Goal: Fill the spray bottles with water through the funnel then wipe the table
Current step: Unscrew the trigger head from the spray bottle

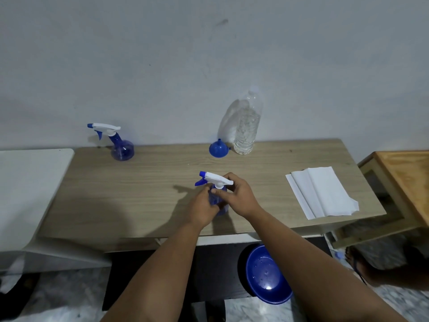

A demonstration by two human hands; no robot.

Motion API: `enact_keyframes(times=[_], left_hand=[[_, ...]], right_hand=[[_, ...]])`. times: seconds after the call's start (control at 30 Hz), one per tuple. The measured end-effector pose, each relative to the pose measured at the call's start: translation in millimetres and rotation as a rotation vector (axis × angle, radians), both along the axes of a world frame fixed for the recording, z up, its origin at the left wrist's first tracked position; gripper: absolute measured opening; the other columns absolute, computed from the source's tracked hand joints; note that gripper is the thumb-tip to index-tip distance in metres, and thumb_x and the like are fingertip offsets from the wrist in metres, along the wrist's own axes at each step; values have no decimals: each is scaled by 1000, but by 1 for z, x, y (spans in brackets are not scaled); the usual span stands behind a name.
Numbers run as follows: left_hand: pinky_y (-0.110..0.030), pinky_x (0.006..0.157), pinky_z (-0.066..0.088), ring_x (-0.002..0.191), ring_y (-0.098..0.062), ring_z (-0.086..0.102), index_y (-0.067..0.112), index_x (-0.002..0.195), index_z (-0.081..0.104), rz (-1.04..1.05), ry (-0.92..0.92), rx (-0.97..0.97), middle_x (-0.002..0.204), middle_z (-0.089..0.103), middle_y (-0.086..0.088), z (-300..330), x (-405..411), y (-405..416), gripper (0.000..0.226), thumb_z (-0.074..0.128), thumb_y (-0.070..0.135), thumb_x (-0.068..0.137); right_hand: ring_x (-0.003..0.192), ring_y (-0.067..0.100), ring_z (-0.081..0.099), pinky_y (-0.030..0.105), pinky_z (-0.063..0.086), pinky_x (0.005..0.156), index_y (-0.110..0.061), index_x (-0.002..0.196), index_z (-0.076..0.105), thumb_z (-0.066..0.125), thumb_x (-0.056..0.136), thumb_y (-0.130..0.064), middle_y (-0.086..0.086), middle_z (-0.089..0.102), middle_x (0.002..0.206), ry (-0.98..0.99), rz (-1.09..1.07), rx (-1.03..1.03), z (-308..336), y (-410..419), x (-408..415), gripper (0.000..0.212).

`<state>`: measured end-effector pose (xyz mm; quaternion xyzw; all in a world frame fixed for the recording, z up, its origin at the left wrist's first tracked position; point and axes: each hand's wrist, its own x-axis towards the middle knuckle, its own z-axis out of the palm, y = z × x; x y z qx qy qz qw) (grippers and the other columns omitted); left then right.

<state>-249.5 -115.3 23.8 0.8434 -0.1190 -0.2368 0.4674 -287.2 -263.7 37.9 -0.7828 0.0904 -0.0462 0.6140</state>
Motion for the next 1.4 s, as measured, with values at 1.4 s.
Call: enact_keyframes(times=[1.4], left_hand=[[-39,86,55,96,-20,67,24,113,65,-59,-62,188,104,71,2,-14,9,5,25,68,20,88]], right_hand=[[97,21,71,30,56,88,-7,113,69,77,87,-3,7,75,104,88,12,99,4,2,-3,28]])
